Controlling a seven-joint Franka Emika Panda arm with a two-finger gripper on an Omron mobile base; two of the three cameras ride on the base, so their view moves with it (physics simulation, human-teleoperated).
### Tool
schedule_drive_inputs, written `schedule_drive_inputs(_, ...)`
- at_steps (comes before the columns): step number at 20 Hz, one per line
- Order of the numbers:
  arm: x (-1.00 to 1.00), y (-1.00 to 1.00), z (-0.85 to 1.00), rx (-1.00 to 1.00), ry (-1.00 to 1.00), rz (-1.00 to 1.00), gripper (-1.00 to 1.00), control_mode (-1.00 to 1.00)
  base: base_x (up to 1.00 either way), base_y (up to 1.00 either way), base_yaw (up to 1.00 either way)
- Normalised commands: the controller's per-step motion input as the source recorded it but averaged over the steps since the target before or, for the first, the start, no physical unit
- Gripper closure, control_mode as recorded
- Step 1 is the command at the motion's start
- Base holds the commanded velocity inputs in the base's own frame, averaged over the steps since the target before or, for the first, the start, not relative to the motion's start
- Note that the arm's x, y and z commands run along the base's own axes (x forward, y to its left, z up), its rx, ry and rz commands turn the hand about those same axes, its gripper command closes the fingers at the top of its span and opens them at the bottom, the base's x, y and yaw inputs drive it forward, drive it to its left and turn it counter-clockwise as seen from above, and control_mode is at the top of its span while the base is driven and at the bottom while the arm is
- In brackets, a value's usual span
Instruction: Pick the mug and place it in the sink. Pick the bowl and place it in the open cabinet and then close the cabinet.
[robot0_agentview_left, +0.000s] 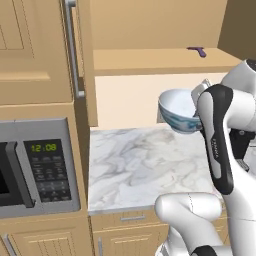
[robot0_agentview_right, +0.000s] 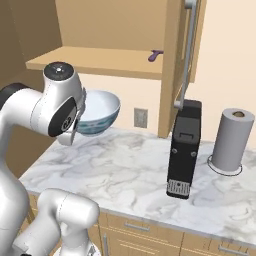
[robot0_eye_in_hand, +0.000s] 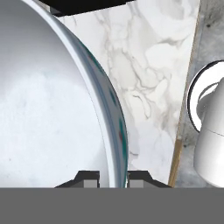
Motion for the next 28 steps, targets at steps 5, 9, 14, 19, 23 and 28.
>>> schedule_drive_inputs(5,0.00,0.00,0.00,0.00,0.00,0.00,1.00,1.00,0.03,0.03,-0.01)
schedule_drive_inputs(9,0.00,0.00,0.00,0.00,0.00,0.00,1.00,1.00,0.05,0.02,-0.10)
schedule_drive_inputs(14,0.00,0.00,0.00,0.00,0.00,0.00,1.00,1.00,0.00,0.08,-0.23)
schedule_drive_inputs(19,0.00,0.00,0.00,0.00,0.00,0.00,1.00,1.00,0.00,0.18,-0.21)
schedule_drive_inputs(23,0.00,0.03,0.00,0.00,-0.05,-0.08,1.00,-1.00,0.00,0.06,-0.08)
schedule_drive_inputs(28,-0.04,0.14,0.19,0.00,-0.17,-0.11,1.00,-1.00,0.00,0.00,0.00)
